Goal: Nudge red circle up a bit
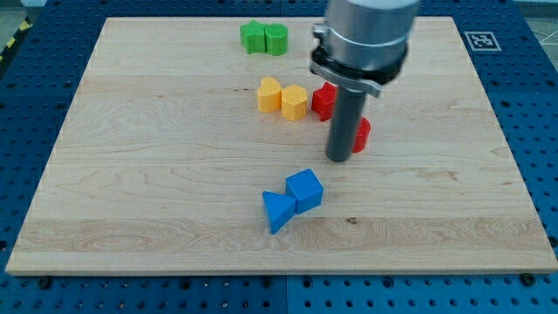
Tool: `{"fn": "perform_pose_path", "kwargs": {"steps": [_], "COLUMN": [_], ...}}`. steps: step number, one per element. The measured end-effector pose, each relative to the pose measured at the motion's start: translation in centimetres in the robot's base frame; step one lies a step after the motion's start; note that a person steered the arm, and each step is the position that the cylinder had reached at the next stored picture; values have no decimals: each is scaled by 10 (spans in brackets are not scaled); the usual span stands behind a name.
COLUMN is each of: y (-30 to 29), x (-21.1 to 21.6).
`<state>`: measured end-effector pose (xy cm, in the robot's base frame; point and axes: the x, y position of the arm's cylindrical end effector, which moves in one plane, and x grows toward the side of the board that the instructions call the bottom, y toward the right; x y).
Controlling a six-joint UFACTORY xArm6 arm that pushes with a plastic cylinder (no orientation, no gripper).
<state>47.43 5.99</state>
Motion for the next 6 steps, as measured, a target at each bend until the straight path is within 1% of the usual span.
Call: {"fn": "perform_pose_path", "kwargs": {"steps": [1, 2, 3, 4, 5, 6], "y": [9, 43, 79, 87, 65, 27], "x": [10, 43, 39, 20, 14, 6]}}
